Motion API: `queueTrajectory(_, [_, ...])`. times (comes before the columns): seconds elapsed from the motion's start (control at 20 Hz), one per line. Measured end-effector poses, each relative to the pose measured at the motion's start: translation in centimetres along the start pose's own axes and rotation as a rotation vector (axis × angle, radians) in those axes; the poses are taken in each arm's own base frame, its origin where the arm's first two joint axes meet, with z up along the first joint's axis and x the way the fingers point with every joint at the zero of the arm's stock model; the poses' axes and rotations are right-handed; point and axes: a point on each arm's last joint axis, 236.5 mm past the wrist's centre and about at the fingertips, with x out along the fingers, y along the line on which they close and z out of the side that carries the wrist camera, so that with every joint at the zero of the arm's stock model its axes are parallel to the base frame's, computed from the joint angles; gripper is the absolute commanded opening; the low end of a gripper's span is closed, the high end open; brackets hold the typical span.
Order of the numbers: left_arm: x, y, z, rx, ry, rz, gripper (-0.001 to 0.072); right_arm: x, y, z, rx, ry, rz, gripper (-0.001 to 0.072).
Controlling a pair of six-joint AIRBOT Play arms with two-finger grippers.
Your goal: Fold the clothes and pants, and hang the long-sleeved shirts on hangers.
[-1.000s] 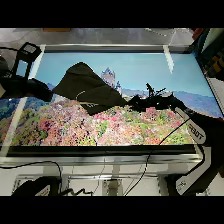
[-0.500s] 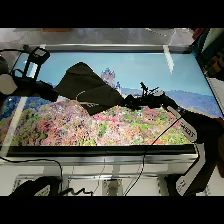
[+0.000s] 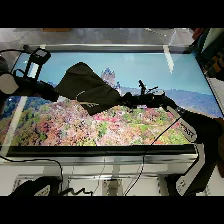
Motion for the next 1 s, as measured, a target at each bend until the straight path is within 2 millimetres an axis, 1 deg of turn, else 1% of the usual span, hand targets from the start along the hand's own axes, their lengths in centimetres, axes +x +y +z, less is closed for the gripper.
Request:
queueTrajectory(0.1, [0.0, 0.0, 0.0, 0.0, 0.0, 0.0, 0.0003, 0.0, 0.8, -0.4, -0.026, 0.014, 0.033, 0.0368])
queueTrajectory(0.15, [0.0, 0.0, 0.0, 0.0, 0.0, 0.0, 0.0003, 0.0, 1.0, -0.3, -0.032, 0.013, 0.041, 0.0294])
queueTrajectory(0.25, [0.0, 0.0, 0.0, 0.0, 0.0, 0.0, 0.0003, 0.0, 1.0, 0.0, -0.038, -0.002, 0.041, 0.0182])
queueTrajectory(0.3, [0.0, 0.0, 0.0, 0.0, 0.0, 0.0, 0.0002, 0.1, 1.0, 0.2, -0.037, -0.009, 0.038, 0.0095])
queueTrajectory(0.35, [0.1, 0.0, 0.0, 0.0, 0.001, -0.001, 0.0002, 0.2, 1.0, 0.3, -0.037, -0.016, 0.035, 0.0031])
queueTrajectory(0.5, [0.6, 0.0, -0.2, -0.001, 0.014, -0.004, 0.0002, 0.4, 1.2, 0.2, -0.041, -0.017, 0.036, 0.003])
queueTrajectory(0.65, [1.7, 0.7, -0.7, -0.039, 0.042, 0.005, 0.0002, -0.4, 2.0, -0.5, -0.069, 0.018, 0.055, 0.0029])
queueTrajectory(0.8, [2.8, 2.3, -1.6, -0.102, 0.073, 0.031, 0.0003, -2.4, 1.4, -1.9, -0.131, 0.101, 0.024, 0.0029])
queueTrajectory(1.0, [4.7, 5.0, -3.7, -0.221, 0.118, 0.032, 0.0003, -6.1, 0.3, -5.5, -0.202, 0.26, -0.042, 0.0029])
